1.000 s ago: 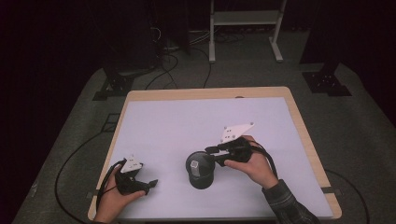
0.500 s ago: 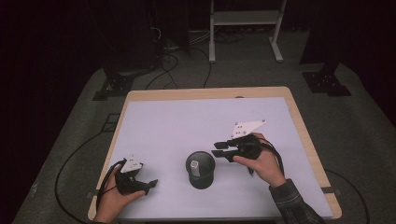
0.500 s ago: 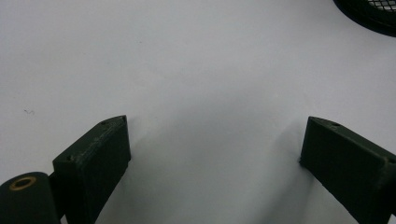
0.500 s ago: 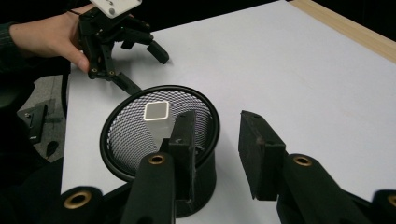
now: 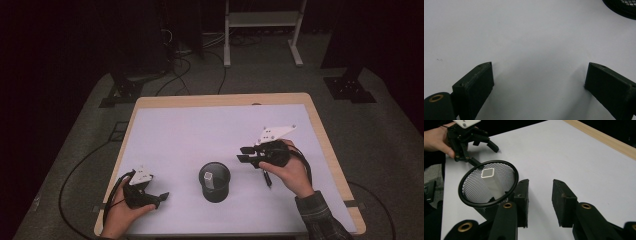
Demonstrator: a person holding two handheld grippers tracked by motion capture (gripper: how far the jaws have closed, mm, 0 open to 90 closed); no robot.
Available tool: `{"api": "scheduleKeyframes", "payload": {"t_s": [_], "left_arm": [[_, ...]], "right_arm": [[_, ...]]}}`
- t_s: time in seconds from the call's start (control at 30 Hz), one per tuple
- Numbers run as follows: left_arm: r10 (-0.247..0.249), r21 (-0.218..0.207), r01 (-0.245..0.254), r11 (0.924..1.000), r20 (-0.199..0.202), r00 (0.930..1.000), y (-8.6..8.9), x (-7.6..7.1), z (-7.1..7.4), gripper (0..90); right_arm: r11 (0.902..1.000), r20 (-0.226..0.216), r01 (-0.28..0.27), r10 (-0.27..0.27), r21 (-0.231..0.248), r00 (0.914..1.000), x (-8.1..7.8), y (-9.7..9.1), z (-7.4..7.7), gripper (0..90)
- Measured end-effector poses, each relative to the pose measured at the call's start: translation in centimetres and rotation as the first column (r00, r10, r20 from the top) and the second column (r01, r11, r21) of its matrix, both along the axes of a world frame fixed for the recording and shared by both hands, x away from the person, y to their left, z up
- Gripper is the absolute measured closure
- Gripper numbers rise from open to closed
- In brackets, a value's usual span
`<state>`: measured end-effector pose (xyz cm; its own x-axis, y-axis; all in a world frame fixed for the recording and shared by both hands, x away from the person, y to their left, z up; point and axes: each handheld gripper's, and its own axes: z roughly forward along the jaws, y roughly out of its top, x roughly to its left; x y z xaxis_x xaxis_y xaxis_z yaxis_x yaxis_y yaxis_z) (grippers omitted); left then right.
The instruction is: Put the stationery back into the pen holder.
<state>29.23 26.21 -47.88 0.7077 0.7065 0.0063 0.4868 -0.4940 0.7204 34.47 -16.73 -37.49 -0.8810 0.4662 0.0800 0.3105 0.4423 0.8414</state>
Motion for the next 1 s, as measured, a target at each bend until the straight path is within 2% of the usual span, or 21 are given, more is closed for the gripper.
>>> {"api": "scheduleKeyframes", "payload": {"t_s": [0.37, 0.53, 0.8, 1.0], "left_arm": [[0.000, -0.001, 0.000, 1.0000, 0.000, 1.0000, 0.0, 0.0, 0.0, 7.6], [0.000, 0.001, 0.000, 1.0000, 0.002, 1.0000, 0.0, 0.0, 0.0, 7.6], [0.001, -0.002, -0.001, 1.0000, 0.001, 1.0000, 0.0, 0.0, 0.0, 7.6], [0.000, -0.001, 0.000, 1.0000, 0.001, 1.0000, 0.0, 0.0, 0.0, 7.6]], "right_arm": [[0.9978, 0.002, 0.067, -0.067, 0.003, 0.9978, 0.6, -2.0, 0.1, 65.9], [0.9937, 0.001, 0.111, -0.111, -0.016, 0.9938, 1.0, -2.8, -0.1, 65.8], [0.9764, -0.023, 0.204, -0.206, -0.070, 0.9782, 1.7, -4.0, -0.6, 65.5], [0.9647, -0.028, 0.245, -0.248, -0.098, 0.9683, 2.2, -4.6, -0.8, 65.5]]}}
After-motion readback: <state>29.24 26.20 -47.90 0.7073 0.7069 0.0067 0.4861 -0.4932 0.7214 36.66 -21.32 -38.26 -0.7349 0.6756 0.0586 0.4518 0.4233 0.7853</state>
